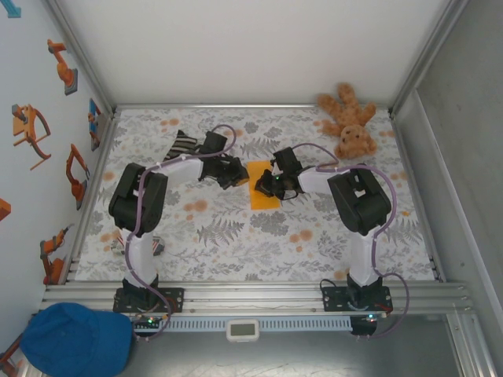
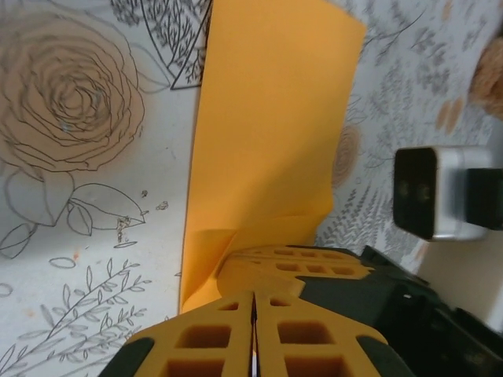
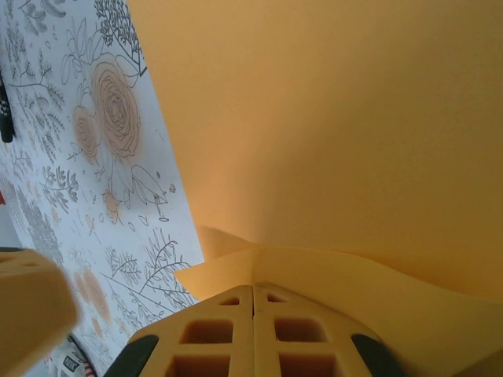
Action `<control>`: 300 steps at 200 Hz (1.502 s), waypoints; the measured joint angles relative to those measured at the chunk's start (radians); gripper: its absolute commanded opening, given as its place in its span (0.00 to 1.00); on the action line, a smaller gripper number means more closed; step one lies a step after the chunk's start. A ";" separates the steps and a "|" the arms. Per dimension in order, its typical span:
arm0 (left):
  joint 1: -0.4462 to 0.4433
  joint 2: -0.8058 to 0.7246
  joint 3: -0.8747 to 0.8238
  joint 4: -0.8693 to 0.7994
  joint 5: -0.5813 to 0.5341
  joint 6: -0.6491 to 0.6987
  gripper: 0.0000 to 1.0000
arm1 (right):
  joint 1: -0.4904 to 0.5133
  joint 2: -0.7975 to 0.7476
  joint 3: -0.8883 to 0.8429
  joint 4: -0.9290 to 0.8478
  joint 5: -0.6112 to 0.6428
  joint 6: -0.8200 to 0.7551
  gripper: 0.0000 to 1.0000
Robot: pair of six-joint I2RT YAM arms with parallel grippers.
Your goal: Fold a paper plane with a square sheet of paper (pick it up from the middle)
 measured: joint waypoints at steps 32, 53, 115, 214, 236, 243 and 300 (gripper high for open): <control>-0.017 0.045 0.013 -0.001 0.000 0.000 0.05 | 0.000 0.000 0.000 0.000 -0.001 0.000 0.00; -0.024 0.064 0.033 -0.005 -0.001 0.001 0.05 | 0.000 0.000 0.000 0.000 -0.001 0.000 0.00; -0.036 0.079 0.068 -0.031 -0.023 0.013 0.05 | 0.000 0.000 0.000 0.000 -0.001 0.000 0.00; -0.048 0.112 0.094 -0.100 -0.072 0.064 0.04 | -0.001 0.001 0.000 0.000 -0.002 0.000 0.00; -0.048 0.120 0.112 -0.124 -0.083 0.079 0.03 | -0.001 0.001 0.000 0.002 -0.005 0.000 0.00; -0.048 0.123 0.118 -0.133 -0.089 0.084 0.02 | -0.001 0.001 0.000 0.003 -0.006 0.000 0.00; -0.058 0.132 0.149 -0.180 -0.130 0.145 0.00 | -0.023 -0.050 -0.022 -0.003 -0.021 -0.060 0.00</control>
